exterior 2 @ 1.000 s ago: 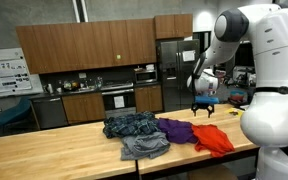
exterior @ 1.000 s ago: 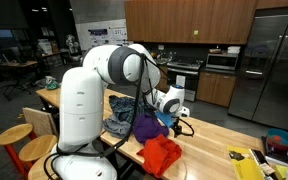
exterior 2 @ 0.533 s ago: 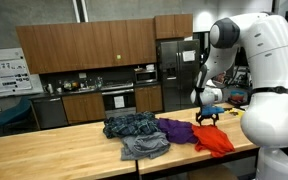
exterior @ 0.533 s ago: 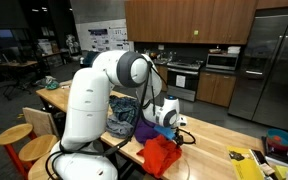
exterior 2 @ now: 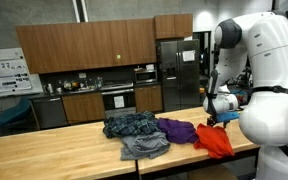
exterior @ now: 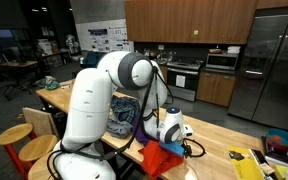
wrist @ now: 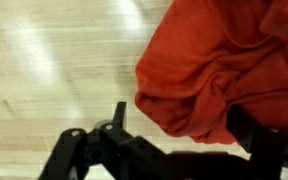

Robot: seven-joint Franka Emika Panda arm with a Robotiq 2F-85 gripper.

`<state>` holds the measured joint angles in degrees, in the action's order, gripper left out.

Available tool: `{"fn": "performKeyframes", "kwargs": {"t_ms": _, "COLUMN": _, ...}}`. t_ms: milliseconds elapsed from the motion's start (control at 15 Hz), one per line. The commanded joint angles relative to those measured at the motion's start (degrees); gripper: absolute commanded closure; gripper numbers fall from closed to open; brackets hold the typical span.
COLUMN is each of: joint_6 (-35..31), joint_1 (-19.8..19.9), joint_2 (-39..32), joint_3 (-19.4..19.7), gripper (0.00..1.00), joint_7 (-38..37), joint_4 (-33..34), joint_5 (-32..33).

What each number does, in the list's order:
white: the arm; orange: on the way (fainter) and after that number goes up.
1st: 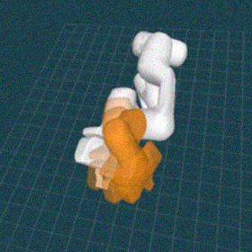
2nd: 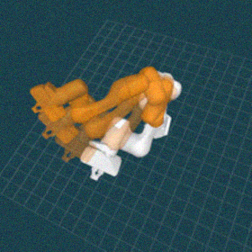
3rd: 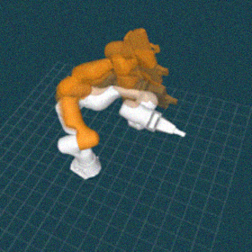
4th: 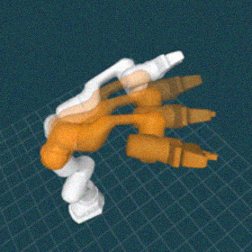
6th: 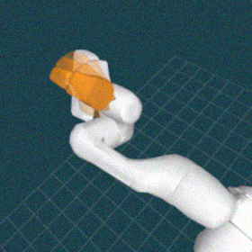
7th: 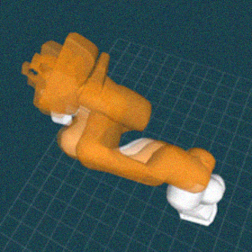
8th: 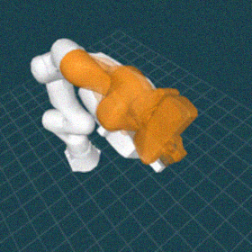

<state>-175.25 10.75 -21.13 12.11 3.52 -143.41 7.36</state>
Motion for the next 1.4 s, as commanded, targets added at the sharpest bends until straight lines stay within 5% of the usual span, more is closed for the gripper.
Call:
{"fn": "performKeyframes", "kwargs": {"t_ms": 0, "joint_6": -4.4, "joint_1": 8.2, "joint_2": 0.1, "joint_3": -8.1, "gripper": 0.00, "joint_7": 8.4, "joint_4": -2.2, "joint_5": -1.5}}
{"fn": "performKeyframes", "kwargs": {"t_ms": 200, "joint_6": -6.0, "joint_1": 14.5, "joint_2": -0.9, "joint_3": -14.5, "gripper": 0.00, "joint_7": 12.3, "joint_4": -2.1, "joint_5": -1.3}}
{"fn": "performKeyframes", "kwargs": {"t_ms": 267, "joint_6": -5.7, "joint_1": 7.0, "joint_2": -1.8, "joint_3": -13.2, "gripper": 0.00, "joint_7": 7.5, "joint_4": -1.0, "joint_5": -1.9}}
{"fn": "performKeyframes", "kwargs": {"t_ms": 333, "joint_6": -5.5, "joint_1": 3.8, "joint_2": -2.2, "joint_3": -13.5, "gripper": 0.00, "joint_7": 5.5, "joint_4": -0.3, "joint_5": -2.3}}
{"fn": "performKeyframes", "kwargs": {"t_ms": 400, "joint_6": -4.9, "joint_1": 2.8, "joint_2": -3.1, "joint_3": -14.6, "gripper": 0.25, "joint_7": 4.8, "joint_4": 0.9, "joint_5": -2.6}}
{"fn": "performKeyframes", "kwargs": {"t_ms": 533, "joint_6": -3.8, "joint_1": 0.7, "joint_2": -3.8, "joint_3": -16.2, "gripper": 0.32, "joint_7": 3.4, "joint_4": 2.3, "joint_5": -3.3}}
{"fn": "performKeyframes", "kwargs": {"t_ms": 933, "joint_6": -3.1, "joint_1": -0.4, "joint_2": -6.6, "joint_3": -21.0, "gripper": 0.79, "joint_7": 2.2, "joint_4": 6.7, "joint_5": -6.9}}
{"fn": "performKeyframes", "kwargs": {"t_ms": 1133, "joint_6": -4.7, "joint_1": -0.7, "joint_2": -6.2, "joint_3": -20.9, "gripper": 0.97, "joint_7": -0.7, "joint_4": 6.7, "joint_5": -10.1}}
{"fn": "performKeyframes", "kwargs": {"t_ms": 1333, "joint_6": -4.7, "joint_1": -0.3, "joint_2": -5.6, "joint_3": -20.8, "gripper": 0.96, "joint_7": -5.2, "joint_4": 7.3, "joint_5": -14.4}}
